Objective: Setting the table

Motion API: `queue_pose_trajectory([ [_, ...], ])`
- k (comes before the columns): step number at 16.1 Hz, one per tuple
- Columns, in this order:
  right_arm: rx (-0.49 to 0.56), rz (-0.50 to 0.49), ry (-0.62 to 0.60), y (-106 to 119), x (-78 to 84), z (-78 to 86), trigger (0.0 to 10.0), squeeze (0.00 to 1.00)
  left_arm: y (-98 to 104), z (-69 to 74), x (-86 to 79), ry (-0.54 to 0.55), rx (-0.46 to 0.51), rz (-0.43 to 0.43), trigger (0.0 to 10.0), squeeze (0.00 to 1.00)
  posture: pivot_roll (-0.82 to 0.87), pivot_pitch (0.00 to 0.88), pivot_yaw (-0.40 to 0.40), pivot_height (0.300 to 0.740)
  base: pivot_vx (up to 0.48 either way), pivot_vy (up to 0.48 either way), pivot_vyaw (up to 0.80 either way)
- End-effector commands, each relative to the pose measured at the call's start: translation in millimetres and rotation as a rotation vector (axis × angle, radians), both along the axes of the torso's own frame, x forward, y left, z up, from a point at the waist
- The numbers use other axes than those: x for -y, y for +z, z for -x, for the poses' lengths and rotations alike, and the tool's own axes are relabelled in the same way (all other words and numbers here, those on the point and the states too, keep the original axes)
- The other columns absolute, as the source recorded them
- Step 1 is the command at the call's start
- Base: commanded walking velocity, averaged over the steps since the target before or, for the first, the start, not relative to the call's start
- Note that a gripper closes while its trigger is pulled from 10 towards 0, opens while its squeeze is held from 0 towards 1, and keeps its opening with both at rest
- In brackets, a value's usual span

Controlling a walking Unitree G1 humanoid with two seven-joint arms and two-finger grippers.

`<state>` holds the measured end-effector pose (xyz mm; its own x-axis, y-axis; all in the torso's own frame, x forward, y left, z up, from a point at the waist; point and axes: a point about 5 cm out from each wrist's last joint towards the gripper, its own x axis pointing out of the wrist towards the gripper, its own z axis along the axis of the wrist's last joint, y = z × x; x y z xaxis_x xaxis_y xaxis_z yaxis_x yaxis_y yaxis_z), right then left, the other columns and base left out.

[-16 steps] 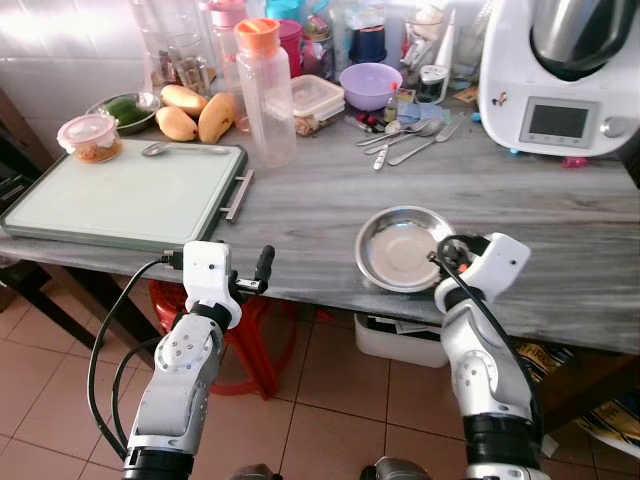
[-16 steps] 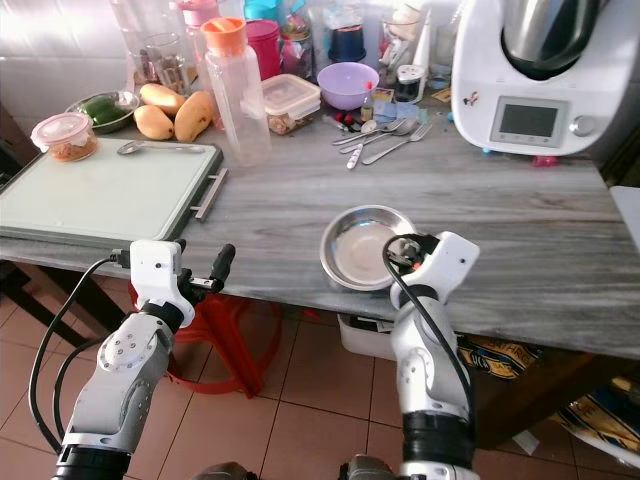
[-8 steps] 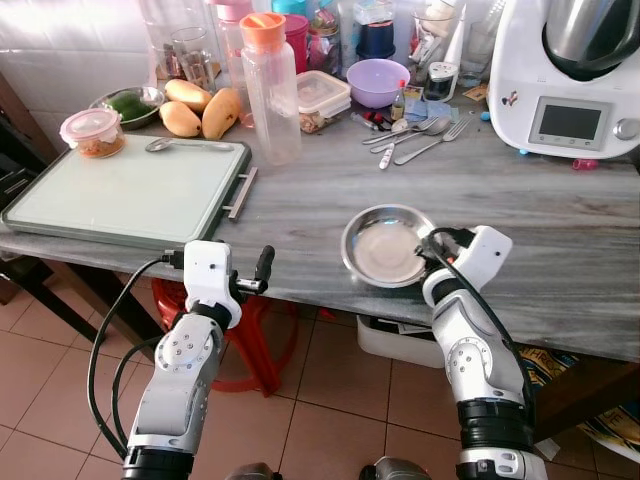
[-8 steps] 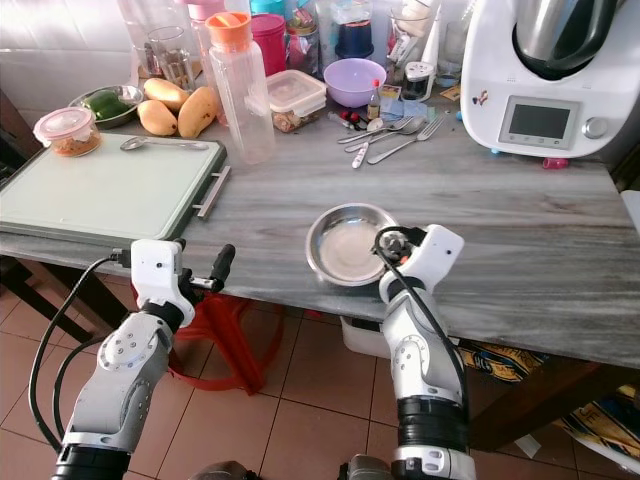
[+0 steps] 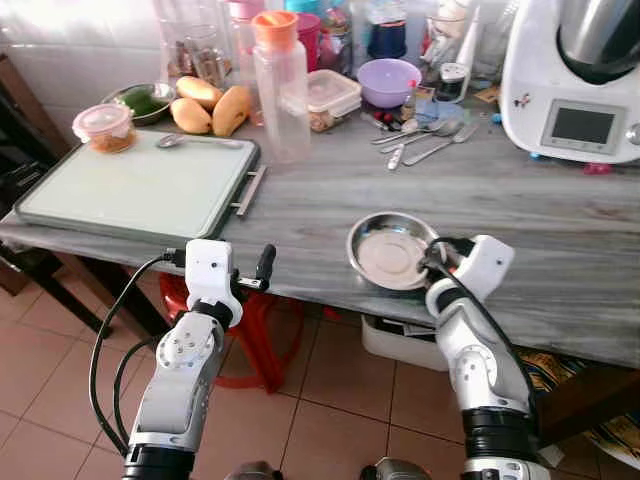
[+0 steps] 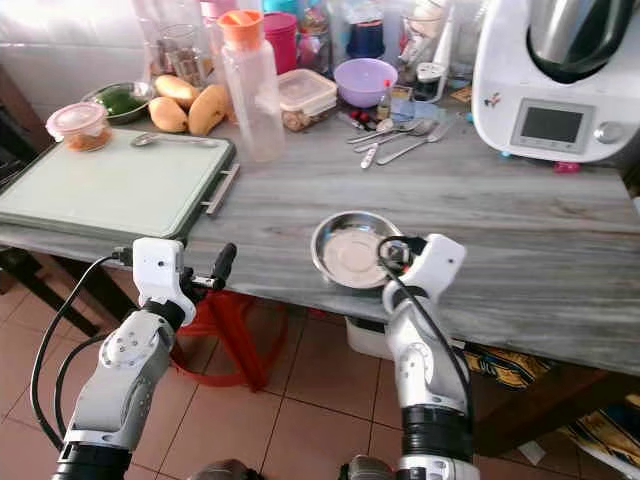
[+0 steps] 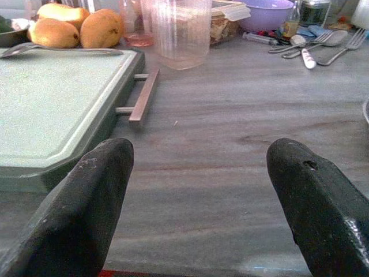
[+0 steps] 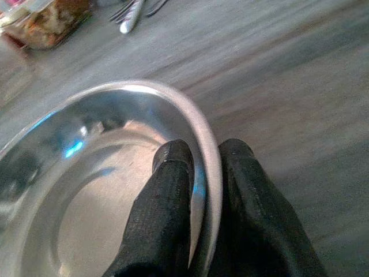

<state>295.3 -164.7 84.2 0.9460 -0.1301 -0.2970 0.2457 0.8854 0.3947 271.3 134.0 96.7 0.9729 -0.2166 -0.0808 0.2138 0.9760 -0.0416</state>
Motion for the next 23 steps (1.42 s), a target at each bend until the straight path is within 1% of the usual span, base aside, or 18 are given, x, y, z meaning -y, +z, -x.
queue_pose_trajectory([
  [1,-0.016,0.007,-0.019,-1,1.6,-2.2,10.0,1.00,-1,-2.2,0.2,-0.002,-0.012,-0.012,10.0,0.00,0.01,0.000,0.047,0.740,0.000,0.000,0.00],
  [3,0.026,-0.001,-0.034,5,3.1,-4.9,10.0,1.00,-1,-2.0,-1.8,0.010,-0.013,-0.006,10.0,0.00,0.01,0.000,0.048,0.740,0.000,0.000,0.00],
  [5,0.091,0.049,-0.018,16,2.0,-6.8,10.0,1.00,-1,-2.6,-3.2,0.019,-0.012,-0.006,10.0,0.00,0.00,0.000,0.052,0.740,0.000,0.000,0.00],
  [7,0.143,0.065,0.001,23,-1.0,-7.2,10.0,1.00,1,-3.6,-2.6,0.018,-0.003,-0.006,10.0,0.00,0.00,0.000,0.056,0.740,0.000,0.000,0.00],
  [8,0.191,0.105,0.019,29,-3.0,-7.2,10.0,1.00,1,-4.4,-2.3,0.017,0.002,-0.005,10.0,0.00,0.00,0.000,0.057,0.740,0.000,0.000,0.00],
  [10,0.322,0.182,0.044,49,-7.9,-6.7,10.0,1.00,5,-5.9,-3.6,0.035,0.030,0.011,10.0,0.00,0.00,0.000,0.056,0.740,0.000,0.000,0.00],
  [11,0.337,0.183,0.047,51,-9.3,-6.5,10.0,1.00,6,-5.9,-3.9,0.041,0.034,0.017,10.0,0.00,0.00,0.000,0.052,0.740,0.000,0.000,0.00],
  [12,0.366,0.225,0.071,55,-11.4,-4.6,10.0,1.00,7,-6.3,-3.8,0.064,0.035,0.017,10.0,0.00,0.00,0.000,0.043,0.740,0.000,0.000,0.00],
  [13,0.375,0.231,0.077,55,-11.9,-3.6,10.0,1.00,7,-6.4,-3.5,0.070,0.032,0.015,10.0,0.00,0.00,0.000,0.043,0.740,0.000,0.000,0.00],
  [16,0.397,0.352,0.118,47,-11.8,11.9,10.0,1.00,5,-5.2,-4.3,0.092,0.025,0.025,10.0,0.00,0.00,0.000,0.039,0.740,0.000,0.000,0.00],
  [19,0.375,0.339,0.070,44,-7.6,15.8,10.0,1.00,7,-9.5,-2.8,0.100,0.040,0.035,10.0,0.00,-0.01,0.000,0.045,0.740,0.000,0.000,0.00],
  [21,0.386,0.365,0.067,45,-6.7,16.0,10.0,1.00,12,-12.9,0.5,0.089,0.065,0.041,10.0,0.00,-0.01,0.000,0.044,0.740,0.000,0.000,0.00],
  [22,0.389,0.386,0.065,46,-6.0,16.0,10.0,1.00,17,-17.2,1.1,0.095,0.083,0.041,10.0,0.00,-0.01,0.000,0.040,0.740,0.000,0.000,0.00],
  [23,0.390,0.390,0.066,46,-5.9,16.2,10.0,1.00,18,-17.8,1.1,0.096,0.086,0.042,10.0,0.00,-0.01,0.000,0.040,0.740,0.000,0.000,0.00],
])
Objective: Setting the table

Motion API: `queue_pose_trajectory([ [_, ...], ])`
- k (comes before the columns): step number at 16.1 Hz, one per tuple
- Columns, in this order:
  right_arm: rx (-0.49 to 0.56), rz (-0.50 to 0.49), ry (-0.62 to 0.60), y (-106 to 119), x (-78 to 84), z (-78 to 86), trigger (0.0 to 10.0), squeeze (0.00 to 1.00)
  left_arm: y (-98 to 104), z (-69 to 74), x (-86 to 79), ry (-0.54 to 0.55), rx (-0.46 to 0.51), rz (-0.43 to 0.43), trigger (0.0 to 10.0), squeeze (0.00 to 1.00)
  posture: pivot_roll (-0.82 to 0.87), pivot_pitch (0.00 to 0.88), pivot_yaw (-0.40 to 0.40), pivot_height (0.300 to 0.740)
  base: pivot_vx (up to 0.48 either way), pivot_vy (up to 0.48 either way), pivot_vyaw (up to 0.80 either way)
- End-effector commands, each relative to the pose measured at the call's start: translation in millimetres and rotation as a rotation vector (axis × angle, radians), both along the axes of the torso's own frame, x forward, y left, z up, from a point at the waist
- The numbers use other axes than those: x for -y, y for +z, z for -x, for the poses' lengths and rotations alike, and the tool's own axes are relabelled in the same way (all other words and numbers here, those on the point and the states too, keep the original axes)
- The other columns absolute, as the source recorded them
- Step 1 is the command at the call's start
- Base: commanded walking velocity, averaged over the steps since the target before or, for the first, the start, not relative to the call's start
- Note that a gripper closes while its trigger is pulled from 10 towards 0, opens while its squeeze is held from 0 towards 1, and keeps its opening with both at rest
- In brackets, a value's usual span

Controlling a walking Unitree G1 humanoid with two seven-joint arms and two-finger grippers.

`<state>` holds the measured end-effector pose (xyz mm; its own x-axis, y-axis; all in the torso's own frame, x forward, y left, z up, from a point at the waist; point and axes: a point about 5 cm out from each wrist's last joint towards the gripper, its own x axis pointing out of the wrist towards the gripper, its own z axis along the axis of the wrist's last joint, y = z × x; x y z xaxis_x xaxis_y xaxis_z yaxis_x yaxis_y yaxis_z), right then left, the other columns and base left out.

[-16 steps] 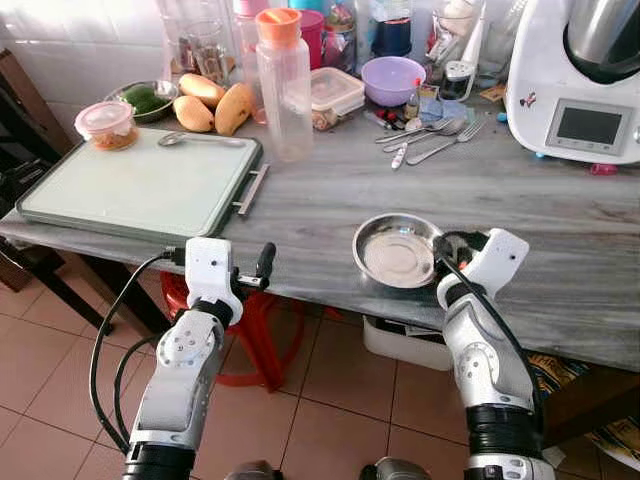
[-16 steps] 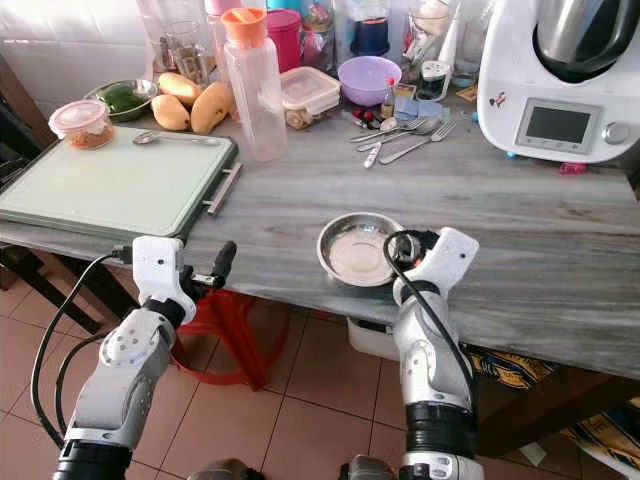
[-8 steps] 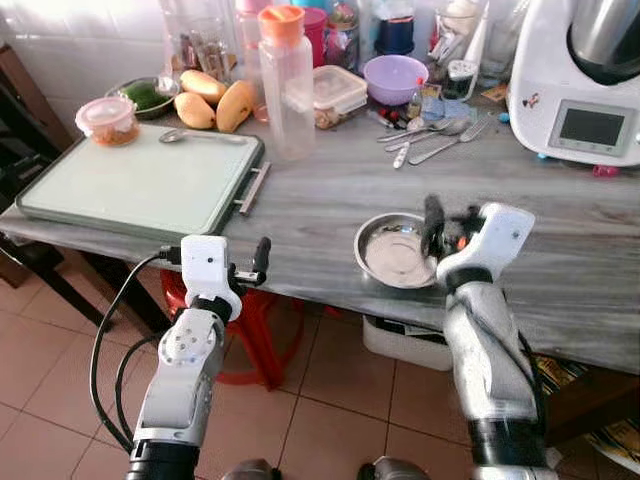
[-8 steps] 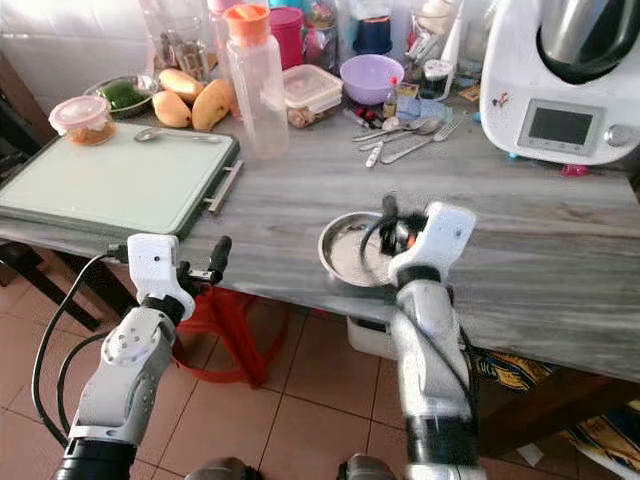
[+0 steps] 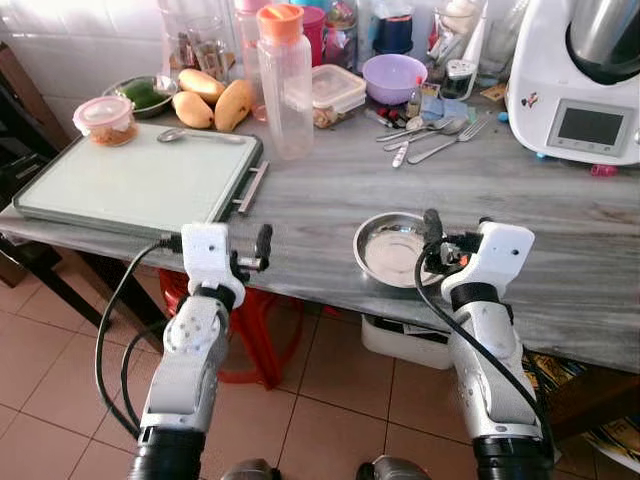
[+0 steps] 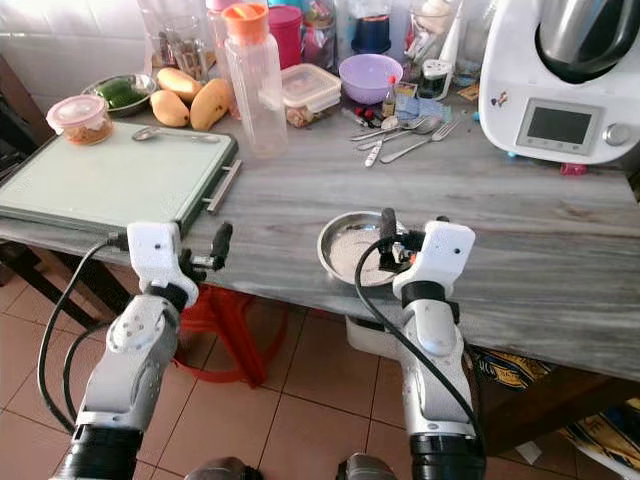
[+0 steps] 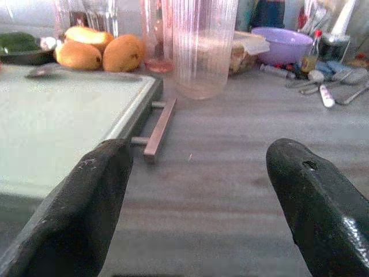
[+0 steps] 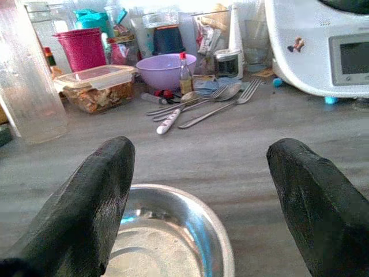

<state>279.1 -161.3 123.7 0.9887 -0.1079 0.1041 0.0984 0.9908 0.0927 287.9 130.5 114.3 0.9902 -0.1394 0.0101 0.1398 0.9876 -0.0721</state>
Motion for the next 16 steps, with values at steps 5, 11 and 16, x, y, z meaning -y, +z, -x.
queue_pose_trajectory([
  [5,0.037,0.014,0.012,7.7,-1.8,-1.2,10.0,1.00,-0.7,-1.5,-2.7,0.031,-0.001,-0.005,10.0,0.00,-0.02,0.000,0.036,0.740,-0.051,0.000,0.00],
  [11,0.057,0.066,0.031,11.0,-2.6,0.0,10.0,0.00,-3.4,-0.7,-2.0,0.035,-0.006,0.000,10.0,0.00,-0.02,0.000,0.029,0.740,-0.256,0.000,0.00],
  [16,0.028,0.106,-0.045,8.5,4.5,-2.0,10.0,0.00,-5.7,2.1,-2.9,0.040,-0.011,-0.001,10.0,0.00,-0.02,0.000,0.028,0.740,-0.268,0.000,0.00],
])
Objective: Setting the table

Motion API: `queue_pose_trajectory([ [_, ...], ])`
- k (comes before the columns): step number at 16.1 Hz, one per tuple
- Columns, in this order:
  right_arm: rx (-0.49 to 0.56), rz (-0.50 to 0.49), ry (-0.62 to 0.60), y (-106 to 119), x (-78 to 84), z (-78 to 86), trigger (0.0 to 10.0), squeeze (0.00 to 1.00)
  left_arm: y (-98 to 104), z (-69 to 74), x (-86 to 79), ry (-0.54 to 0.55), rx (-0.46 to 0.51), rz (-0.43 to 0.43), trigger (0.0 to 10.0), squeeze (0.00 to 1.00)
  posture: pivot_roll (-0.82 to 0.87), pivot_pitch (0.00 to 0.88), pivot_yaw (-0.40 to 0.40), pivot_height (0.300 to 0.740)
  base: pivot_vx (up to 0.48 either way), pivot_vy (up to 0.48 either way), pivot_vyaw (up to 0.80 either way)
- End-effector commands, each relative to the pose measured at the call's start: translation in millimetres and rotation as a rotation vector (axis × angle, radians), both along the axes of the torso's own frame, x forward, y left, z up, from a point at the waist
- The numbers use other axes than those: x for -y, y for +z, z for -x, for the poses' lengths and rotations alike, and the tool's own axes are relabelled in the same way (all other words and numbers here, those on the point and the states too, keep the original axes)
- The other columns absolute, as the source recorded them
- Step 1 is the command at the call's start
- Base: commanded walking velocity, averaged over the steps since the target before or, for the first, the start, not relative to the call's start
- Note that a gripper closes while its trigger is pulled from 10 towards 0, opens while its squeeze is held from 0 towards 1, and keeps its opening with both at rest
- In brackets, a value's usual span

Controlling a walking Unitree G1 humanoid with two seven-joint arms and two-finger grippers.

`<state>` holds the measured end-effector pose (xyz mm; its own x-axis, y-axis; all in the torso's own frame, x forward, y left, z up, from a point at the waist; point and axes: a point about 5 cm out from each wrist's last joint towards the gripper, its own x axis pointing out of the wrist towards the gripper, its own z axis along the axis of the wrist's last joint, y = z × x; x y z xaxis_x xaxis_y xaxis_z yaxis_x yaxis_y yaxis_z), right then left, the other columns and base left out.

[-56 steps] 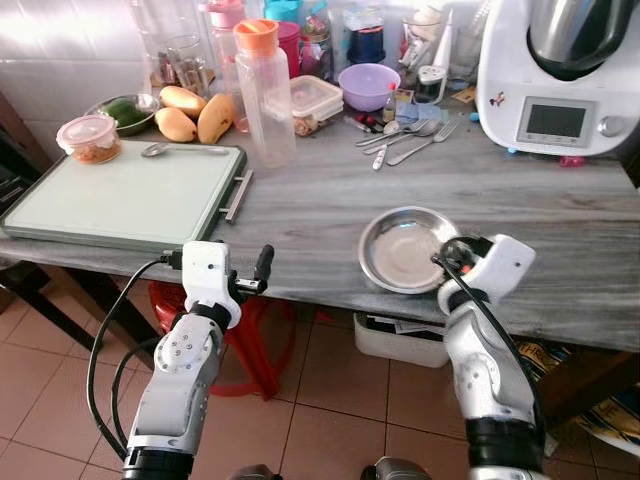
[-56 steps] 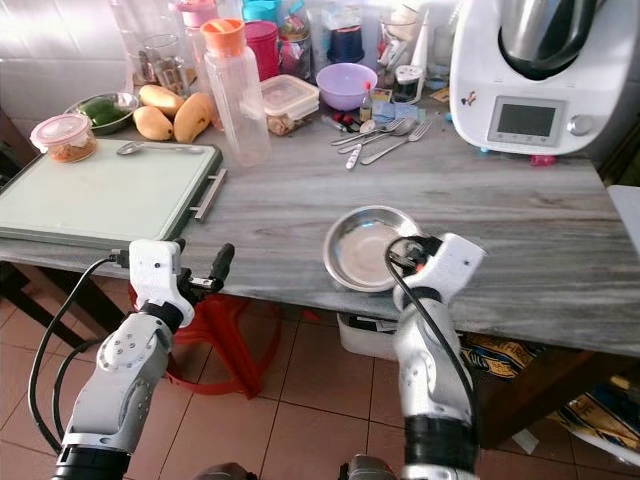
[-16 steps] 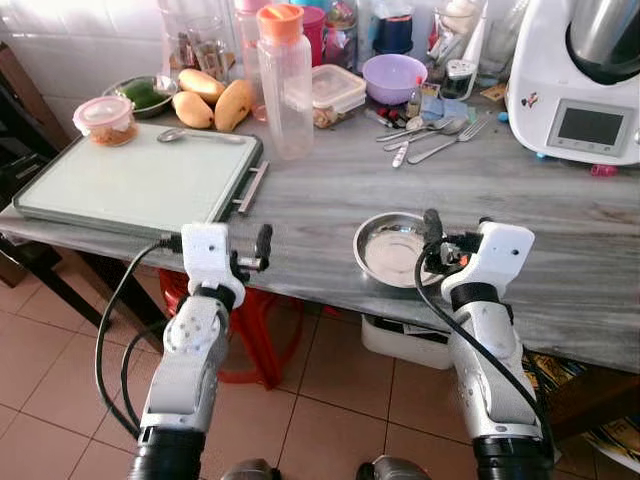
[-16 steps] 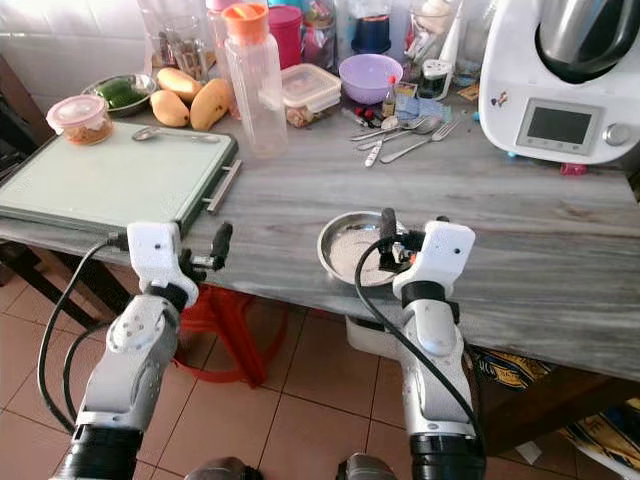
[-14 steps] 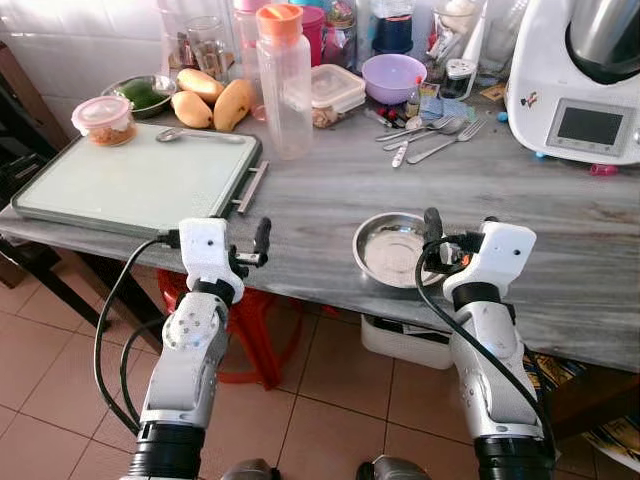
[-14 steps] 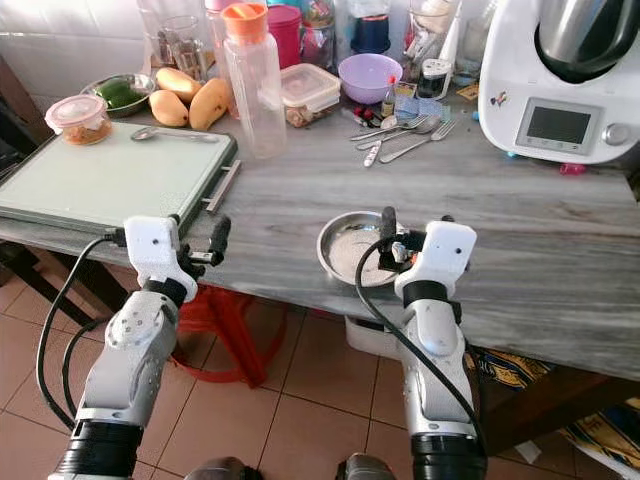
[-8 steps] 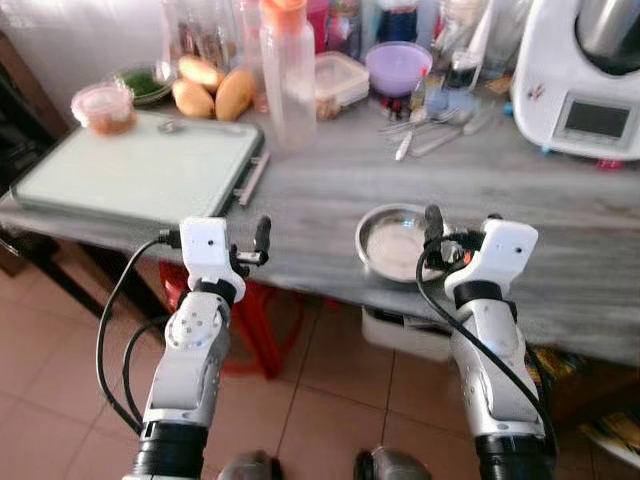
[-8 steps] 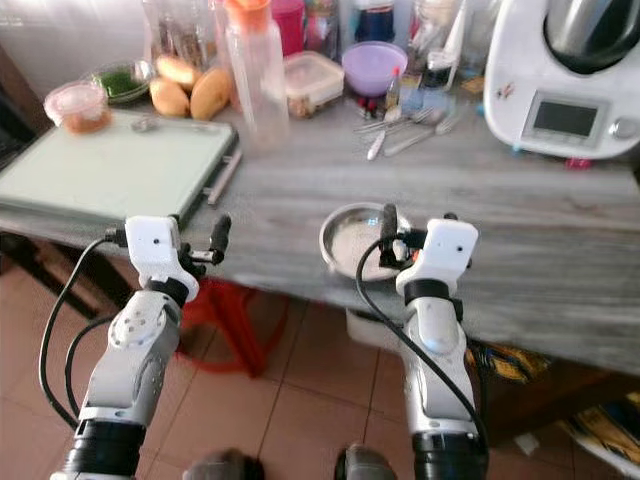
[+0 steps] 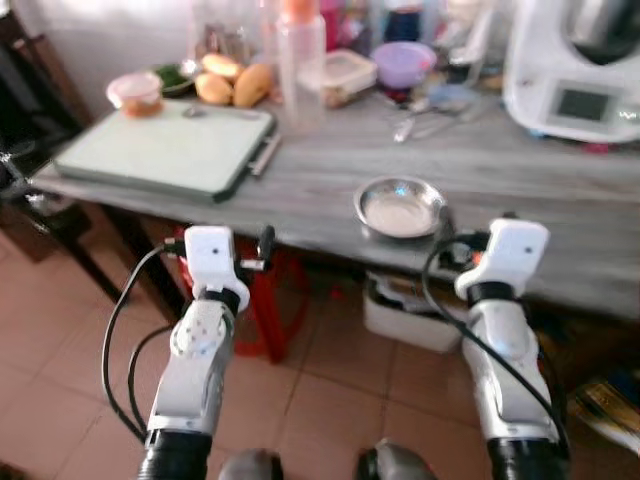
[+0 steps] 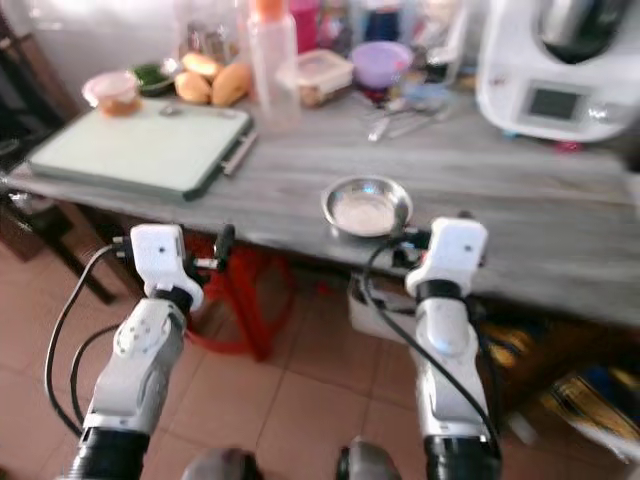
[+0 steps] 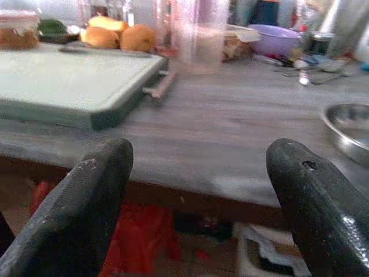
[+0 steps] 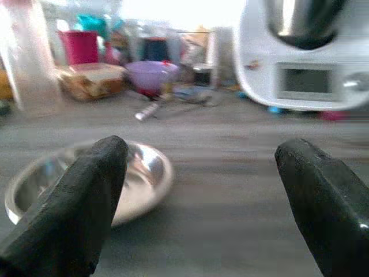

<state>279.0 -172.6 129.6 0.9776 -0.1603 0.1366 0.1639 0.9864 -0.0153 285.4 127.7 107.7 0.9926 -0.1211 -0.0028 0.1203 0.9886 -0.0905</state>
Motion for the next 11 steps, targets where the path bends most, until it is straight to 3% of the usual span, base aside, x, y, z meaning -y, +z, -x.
queue_pose_trajectory([
  [1,-0.012,0.011,0.007,1,-6.6,-2.7,10.0,0.00,0,-0.3,-5.8,0.020,0.002,-0.019,10.0,0.00,-0.02,0.000,0.027,0.740,-0.266,0.000,0.00],
  [3,-0.010,0.032,0.033,-2,-0.5,1.7,10.0,0.00,0,3.9,0.5,-0.010,0.002,-0.023,10.0,0.00,0.01,0.000,0.022,0.740,-0.268,0.000,0.00],
  [6,-0.051,0.039,-0.038,-13,11.7,5.5,10.0,0.00,-5,9.8,-4.0,-0.006,-0.015,-0.032,10.0,0.00,0.02,0.000,0.036,0.740,-0.262,0.000,0.00],
  [8,-0.086,0.104,-0.024,-22,7.6,6.1,10.0,0.00,-9,8.7,-15.1,0.012,-0.035,-0.046,10.0,0.00,0.02,0.000,0.056,0.740,-0.257,0.000,0.00],
  [9,-0.112,0.053,-0.003,-26,4.5,7.5,10.0,0.00,-11,8.1,-18.1,0.019,-0.043,-0.048,10.0,0.00,0.02,0.000,0.062,0.740,-0.259,0.000,0.00],
  [11,-0.087,0.109,0.033,-26,1.9,10.9,10.0,0.00,-16,10.9,-22.3,0.034,-0.070,-0.050,10.0,0.00,0.01,0.000,0.075,0.740,-0.255,0.000,0.00],
])
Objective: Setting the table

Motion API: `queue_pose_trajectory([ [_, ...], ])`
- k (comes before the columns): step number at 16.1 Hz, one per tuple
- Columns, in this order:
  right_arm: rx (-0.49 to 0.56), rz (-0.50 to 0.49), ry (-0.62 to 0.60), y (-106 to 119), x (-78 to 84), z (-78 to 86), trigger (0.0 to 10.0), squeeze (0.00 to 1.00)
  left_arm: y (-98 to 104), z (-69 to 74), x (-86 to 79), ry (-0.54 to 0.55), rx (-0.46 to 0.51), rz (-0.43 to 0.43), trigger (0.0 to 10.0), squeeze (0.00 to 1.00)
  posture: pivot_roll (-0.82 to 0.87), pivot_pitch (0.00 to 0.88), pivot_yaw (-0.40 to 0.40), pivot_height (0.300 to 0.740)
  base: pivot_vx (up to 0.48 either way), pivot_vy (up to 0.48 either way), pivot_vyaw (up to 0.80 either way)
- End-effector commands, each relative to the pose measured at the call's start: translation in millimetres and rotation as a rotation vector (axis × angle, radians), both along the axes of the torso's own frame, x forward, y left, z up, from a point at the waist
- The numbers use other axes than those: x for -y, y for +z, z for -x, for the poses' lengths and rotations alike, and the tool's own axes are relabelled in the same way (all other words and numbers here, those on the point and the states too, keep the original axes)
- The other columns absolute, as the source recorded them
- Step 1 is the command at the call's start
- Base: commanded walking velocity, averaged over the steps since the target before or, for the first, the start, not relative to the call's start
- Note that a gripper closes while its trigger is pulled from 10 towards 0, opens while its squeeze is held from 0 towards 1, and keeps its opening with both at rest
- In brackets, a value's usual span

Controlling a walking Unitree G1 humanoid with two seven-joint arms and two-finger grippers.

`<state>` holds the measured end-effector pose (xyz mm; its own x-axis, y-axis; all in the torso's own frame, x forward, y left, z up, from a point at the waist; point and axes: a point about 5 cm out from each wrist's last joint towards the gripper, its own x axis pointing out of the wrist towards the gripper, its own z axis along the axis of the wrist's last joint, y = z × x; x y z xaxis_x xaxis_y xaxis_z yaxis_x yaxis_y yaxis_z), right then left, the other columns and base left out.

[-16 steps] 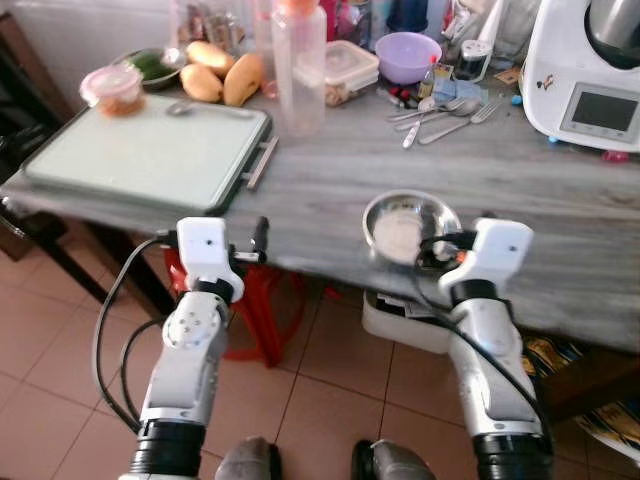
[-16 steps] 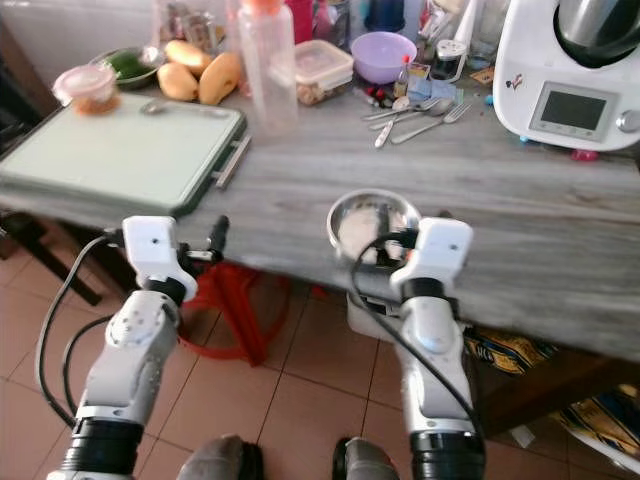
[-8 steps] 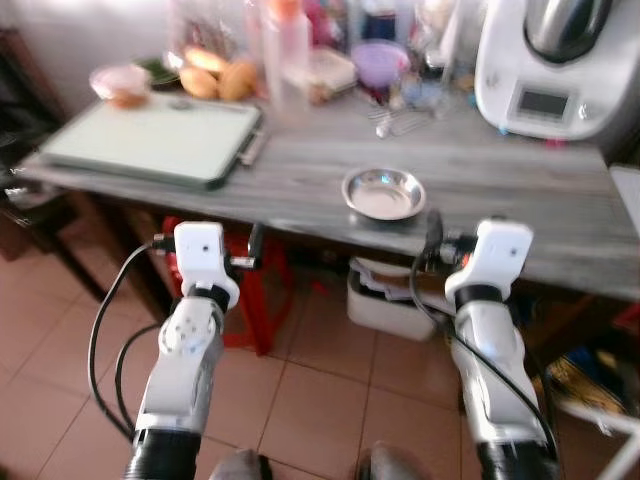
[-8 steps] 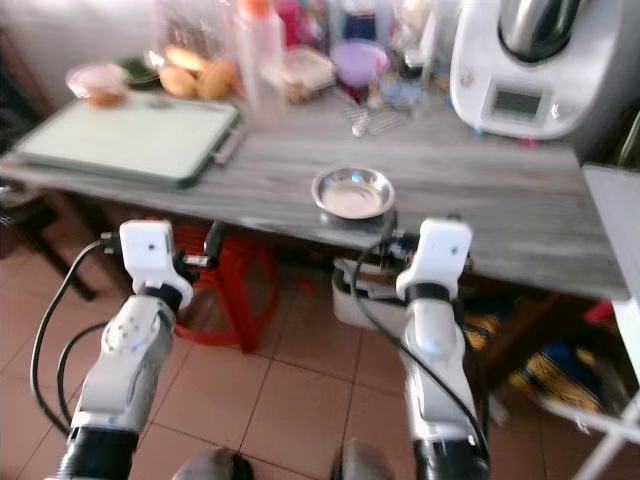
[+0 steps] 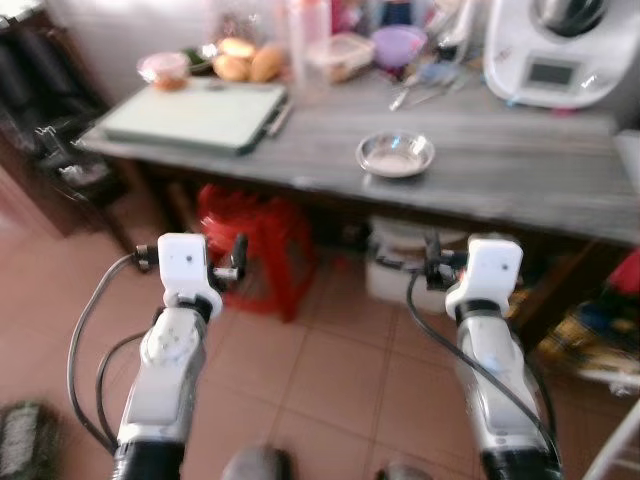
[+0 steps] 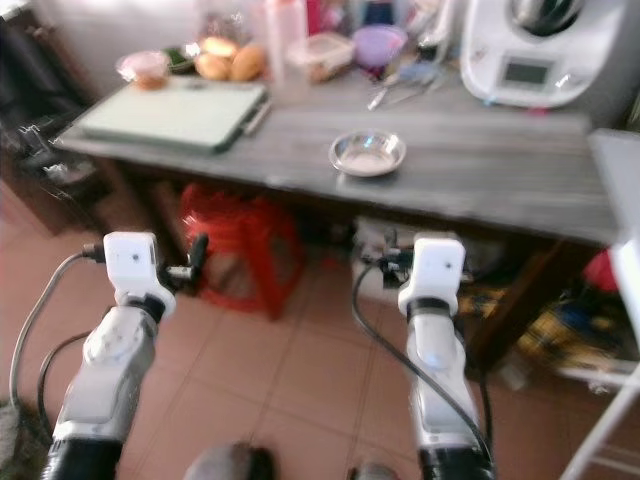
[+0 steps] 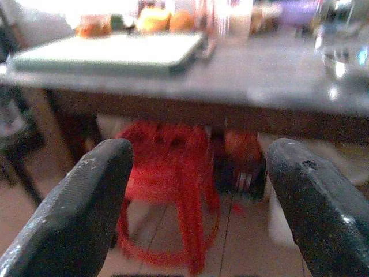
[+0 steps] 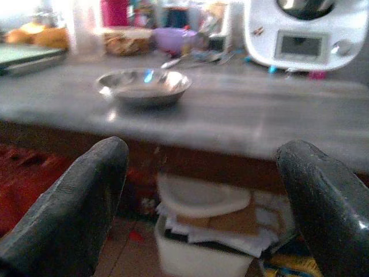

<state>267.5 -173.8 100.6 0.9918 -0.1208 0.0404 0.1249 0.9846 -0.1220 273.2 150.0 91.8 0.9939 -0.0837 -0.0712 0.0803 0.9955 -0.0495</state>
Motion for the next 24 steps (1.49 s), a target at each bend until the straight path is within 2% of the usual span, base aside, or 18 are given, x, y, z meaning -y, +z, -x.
queue_pose_trajectory([
  [1,-0.004,-0.001,-0.001,0,2.2,2.9,10.0,0.00,0,1.1,4.9,-0.021,-0.001,0.005,10.0,0.00,0.00,0.000,0.055,0.740,-0.251,0.000,0.00],
  [5,0.009,-0.092,0.001,0,1.7,5.1,10.0,0.00,-4,8.1,18.3,-0.033,-0.008,0.061,10.0,0.00,0.00,0.000,0.041,0.740,-0.123,0.000,0.00],
  [7,-0.023,-0.115,0.005,-5,-7.1,-1.5,10.0,0.00,-13,14.8,31.5,-0.118,-0.052,0.105,10.0,0.00,-0.01,0.000,0.034,0.740,0.000,0.000,-0.67],
  [8,-0.019,-0.117,0.018,-4,-10.9,-3.3,10.0,0.00,-13,13.5,33.4,-0.122,-0.059,0.117,10.0,0.00,-0.01,0.000,0.034,0.740,0.000,0.000,-0.80],
  [10,-0.006,-0.119,0.019,0,-13.5,-6.7,10.0,0.00,-1,4.6,38.0,-0.136,-0.009,0.114,10.0,0.00,0.00,0.000,0.025,0.740,0.000,0.000,-0.80],
  [12,-0.013,-0.114,0.015,-2,-11.6,-6.5,10.0,0.00,7,-1.8,36.9,-0.141,0.022,0.107,10.0,0.00,0.00,0.000,0.023,0.740,0.000,0.000,-0.80],
  [14,-0.019,-0.114,0.005,-4,-8.1,-3.9,10.0,0.00,5,-1.7,32.8,-0.153,0.016,0.098,10.0,0.00,-0.01,0.000,0.030,0.740,0.000,0.000,-0.80],
  [18,0.028,-0.105,0.037,8,-14.0,-10.4,10.0,0.00,9,-3.3,37.5,-0.159,0.023,0.100,10.0,0.00,-0.02,0.000,0.046,0.740,0.000,0.000,0.00],
  [22,0.036,-0.099,0.052,10,-15.4,-6.9,10.0,0.00,4,2.9,22.2,-0.088,0.013,0.078,10.0,0.00,-0.01,0.000,0.040,0.740,0.000,-0.260,0.00],
  [24,0.034,-0.102,0.068,10,-19.6,-7.0,10.0,0.00,6,2.3,22.3,-0.089,0.017,0.073,10.0,0.00,-0.01,0.000,0.040,0.740,0.000,-0.364,0.00],
])
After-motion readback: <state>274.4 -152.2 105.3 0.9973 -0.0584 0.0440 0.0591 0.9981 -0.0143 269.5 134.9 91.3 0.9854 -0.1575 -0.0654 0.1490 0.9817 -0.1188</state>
